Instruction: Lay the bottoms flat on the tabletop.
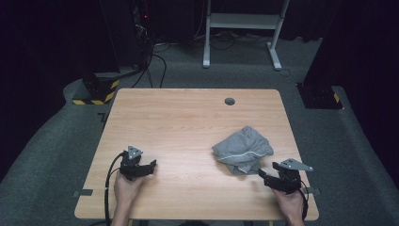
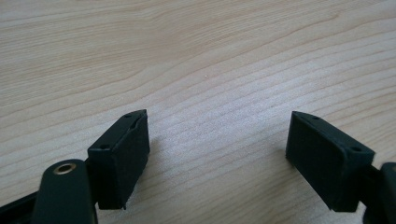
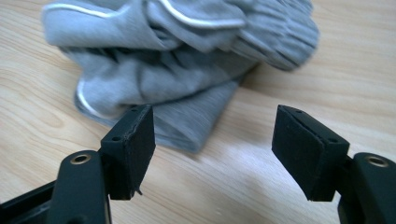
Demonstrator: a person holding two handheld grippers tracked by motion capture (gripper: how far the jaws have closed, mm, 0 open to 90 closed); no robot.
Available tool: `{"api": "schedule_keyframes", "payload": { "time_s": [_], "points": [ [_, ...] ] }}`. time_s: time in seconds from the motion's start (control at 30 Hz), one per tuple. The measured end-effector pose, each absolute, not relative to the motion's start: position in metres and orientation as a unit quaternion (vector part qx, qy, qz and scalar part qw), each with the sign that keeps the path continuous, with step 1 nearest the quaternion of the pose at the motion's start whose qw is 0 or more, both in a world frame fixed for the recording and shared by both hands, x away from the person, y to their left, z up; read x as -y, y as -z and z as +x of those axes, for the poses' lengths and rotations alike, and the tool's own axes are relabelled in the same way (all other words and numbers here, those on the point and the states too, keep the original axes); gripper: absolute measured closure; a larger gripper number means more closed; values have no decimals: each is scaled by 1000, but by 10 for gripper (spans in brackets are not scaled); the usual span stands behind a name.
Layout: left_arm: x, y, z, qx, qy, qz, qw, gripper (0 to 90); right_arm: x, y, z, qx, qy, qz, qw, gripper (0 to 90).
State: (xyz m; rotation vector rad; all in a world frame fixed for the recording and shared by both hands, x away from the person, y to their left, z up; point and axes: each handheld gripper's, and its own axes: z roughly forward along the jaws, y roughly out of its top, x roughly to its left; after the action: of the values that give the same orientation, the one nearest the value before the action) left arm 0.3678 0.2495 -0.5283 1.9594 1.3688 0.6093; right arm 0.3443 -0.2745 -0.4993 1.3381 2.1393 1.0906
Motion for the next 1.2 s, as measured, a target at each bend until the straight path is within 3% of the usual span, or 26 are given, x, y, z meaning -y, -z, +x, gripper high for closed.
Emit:
{"api": "schedule_keyframes", "payload": {
  "time_s": [0.27, 0.7, 0.77, 0.8, 0.83, 0.87, 1.0, 1.2],
  "points": [
    [-250, 528, 368, -523, -233, 750, 331, 222, 262, 490, 350, -766, -403, 459, 200, 283],
    [-249, 528, 368, -524, -234, 748, 333, 227, 242, 504, 377, -774, -397, 463, 171, 260],
    [-249, 528, 368, -523, -234, 750, 332, 227, 239, 508, 381, -774, -392, 468, 169, 282],
    [-249, 528, 368, -523, -234, 749, 332, 227, 236, 511, 383, -776, -387, 469, 167, 347],
    [-249, 528, 368, -523, -234, 749, 332, 227, 236, 511, 383, -776, -387, 469, 167, 347],
    [-249, 528, 368, -523, -234, 749, 332, 227, 233, 512, 384, -785, -379, 458, 175, 434],
    [-249, 528, 368, -523, -234, 749, 332, 227, 228, 514, 384, -797, -372, 442, 175, 549],
    [-249, 528, 368, -524, -234, 748, 333, 228, 217, 514, 389, -817, -357, 419, 171, 617]
  ]
}}
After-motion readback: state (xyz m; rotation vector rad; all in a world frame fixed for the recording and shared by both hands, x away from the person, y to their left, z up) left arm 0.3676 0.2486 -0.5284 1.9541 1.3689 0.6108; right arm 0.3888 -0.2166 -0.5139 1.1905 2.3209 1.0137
